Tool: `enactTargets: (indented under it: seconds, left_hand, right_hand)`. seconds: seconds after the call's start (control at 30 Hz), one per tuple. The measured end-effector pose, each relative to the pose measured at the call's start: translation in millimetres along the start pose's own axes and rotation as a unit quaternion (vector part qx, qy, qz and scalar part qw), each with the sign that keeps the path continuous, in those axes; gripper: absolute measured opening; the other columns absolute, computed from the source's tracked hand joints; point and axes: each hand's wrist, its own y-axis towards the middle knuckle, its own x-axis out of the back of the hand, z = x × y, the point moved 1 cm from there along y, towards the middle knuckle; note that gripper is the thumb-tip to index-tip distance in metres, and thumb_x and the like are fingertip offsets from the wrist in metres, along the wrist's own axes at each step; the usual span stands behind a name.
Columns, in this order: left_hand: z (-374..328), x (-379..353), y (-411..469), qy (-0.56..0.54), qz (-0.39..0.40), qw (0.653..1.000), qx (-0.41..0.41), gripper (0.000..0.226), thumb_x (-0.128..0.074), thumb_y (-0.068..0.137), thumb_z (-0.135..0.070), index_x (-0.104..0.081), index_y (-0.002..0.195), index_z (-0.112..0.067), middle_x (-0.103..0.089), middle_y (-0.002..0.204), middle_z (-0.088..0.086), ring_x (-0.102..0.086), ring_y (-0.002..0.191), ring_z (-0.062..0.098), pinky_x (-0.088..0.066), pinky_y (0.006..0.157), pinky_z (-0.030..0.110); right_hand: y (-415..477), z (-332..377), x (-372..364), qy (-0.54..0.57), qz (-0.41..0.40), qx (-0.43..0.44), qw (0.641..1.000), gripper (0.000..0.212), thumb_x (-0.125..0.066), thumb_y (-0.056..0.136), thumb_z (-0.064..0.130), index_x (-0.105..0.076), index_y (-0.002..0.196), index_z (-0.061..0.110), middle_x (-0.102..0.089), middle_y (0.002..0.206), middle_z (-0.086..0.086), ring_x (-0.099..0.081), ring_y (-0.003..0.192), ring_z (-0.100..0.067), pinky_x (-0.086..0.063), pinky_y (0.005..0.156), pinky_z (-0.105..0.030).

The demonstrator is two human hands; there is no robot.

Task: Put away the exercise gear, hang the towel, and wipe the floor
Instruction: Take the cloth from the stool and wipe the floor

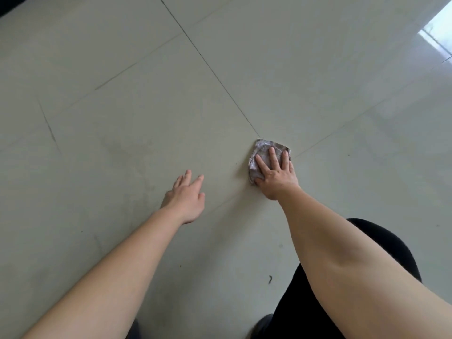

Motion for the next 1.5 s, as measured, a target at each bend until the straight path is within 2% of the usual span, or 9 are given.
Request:
enactTargets:
  seconds: [0.23, 0.53, 0.67, 0.8, 0.9, 1.07, 1.17, 1.33, 1.5]
  left_hand:
    - [-78, 43, 41, 0.025, -0.05, 0.998, -0.04, 0.065, -0.038, 0.102, -0.04, -0.009, 0.158, -0.023, 0.007, 0.166, 0.008, -0.004, 0.152, 0.028, -0.023, 0.117, 0.047]
    - [-138, 81, 142, 0.082, 0.007, 0.994, -0.07, 0.073, -0.042, 0.101, -0.045, -0.005, 0.158, -0.019, 0.011, 0.165, 0.01, 0.003, 0.152, 0.03, -0.017, 0.12, 0.05]
    - [-136, 106, 176, 0.114, -0.041, 0.986, -0.118, 0.07, -0.04, 0.101, -0.044, -0.007, 0.158, -0.02, 0.007, 0.166, 0.007, -0.001, 0.152, 0.027, -0.021, 0.118, 0.05]
    - [-113, 100, 208, 0.062, -0.044, 0.995, -0.071, 0.069, -0.042, 0.101, -0.043, -0.008, 0.158, -0.024, 0.006, 0.166, 0.006, -0.003, 0.152, 0.031, -0.02, 0.119, 0.05]
    - [-97, 87, 221, 0.048, -0.024, 0.998, -0.045, 0.074, -0.046, 0.099, -0.046, -0.004, 0.158, -0.032, 0.011, 0.166, 0.003, 0.002, 0.152, 0.034, -0.021, 0.119, 0.053]
    - [-113, 96, 255, 0.003, -0.072, 0.997, -0.029, 0.074, -0.033, 0.1, -0.055, 0.006, 0.157, -0.027, 0.018, 0.165, 0.004, 0.014, 0.151, 0.032, -0.012, 0.117, 0.061]
    - [-120, 87, 275, -0.026, -0.103, 0.994, -0.011, 0.068, -0.018, 0.103, -0.049, 0.008, 0.158, -0.018, 0.021, 0.163, 0.008, 0.02, 0.15, 0.031, 0.001, 0.116, 0.066]
    - [-114, 63, 285, -0.035, -0.146, 0.988, -0.023, 0.069, -0.019, 0.102, -0.048, 0.006, 0.157, -0.015, 0.017, 0.164, 0.011, 0.018, 0.15, 0.032, 0.01, 0.112, 0.066]
    - [-114, 71, 290, -0.031, -0.123, 0.992, -0.016, 0.069, -0.02, 0.102, -0.048, 0.007, 0.157, -0.016, 0.019, 0.164, 0.01, 0.02, 0.15, 0.032, 0.009, 0.113, 0.067]
  right_hand:
    - [18, -44, 30, 0.029, -0.043, 0.014, 0.999, 0.071, -0.023, 0.099, 0.068, 0.01, 0.157, 0.046, 0.024, 0.166, 0.0, 0.025, 0.15, -0.039, 0.006, 0.125, -0.048]
    - [74, -126, 75, 0.044, -0.075, -0.064, 0.994, 0.079, -0.026, 0.091, 0.078, 0.007, 0.157, 0.048, 0.023, 0.166, 0.0, 0.024, 0.15, -0.04, 0.007, 0.125, -0.05]
    - [87, -90, 69, 0.084, -0.124, -0.079, 0.986, 0.075, -0.026, 0.097, 0.069, 0.005, 0.159, 0.04, 0.023, 0.166, -0.008, 0.024, 0.148, -0.048, 0.011, 0.122, -0.055]
    - [71, -28, 39, 0.005, -0.128, 0.056, 0.99, 0.067, -0.024, 0.101, 0.062, 0.002, 0.159, 0.039, 0.018, 0.168, -0.009, 0.023, 0.148, -0.049, 0.009, 0.123, -0.057]
    - [68, -38, 44, -0.039, -0.11, 0.111, 0.987, 0.067, -0.026, 0.101, 0.064, 0.002, 0.158, 0.044, 0.015, 0.168, -0.004, 0.02, 0.151, -0.044, 0.004, 0.124, -0.053]
    - [106, -113, 105, 0.037, -0.106, -0.052, 0.992, 0.071, -0.024, 0.095, 0.074, 0.003, 0.156, 0.05, 0.019, 0.168, 0.002, 0.021, 0.151, -0.04, 0.004, 0.125, -0.049]
    - [126, -114, 118, 0.042, -0.092, -0.087, 0.991, 0.071, -0.023, 0.096, 0.071, 0.005, 0.157, 0.047, 0.022, 0.167, -0.001, 0.021, 0.15, -0.045, 0.004, 0.125, -0.053]
    - [134, -83, 116, 0.052, -0.091, -0.1, 0.99, 0.074, -0.026, 0.099, 0.066, 0.005, 0.16, 0.038, 0.023, 0.166, -0.008, 0.021, 0.146, -0.054, 0.005, 0.122, -0.06]
    - [123, -32, 111, 0.018, -0.052, -0.002, 0.998, 0.07, -0.025, 0.101, 0.062, 0.006, 0.16, 0.037, 0.026, 0.165, -0.01, 0.028, 0.145, -0.051, 0.007, 0.122, -0.058]
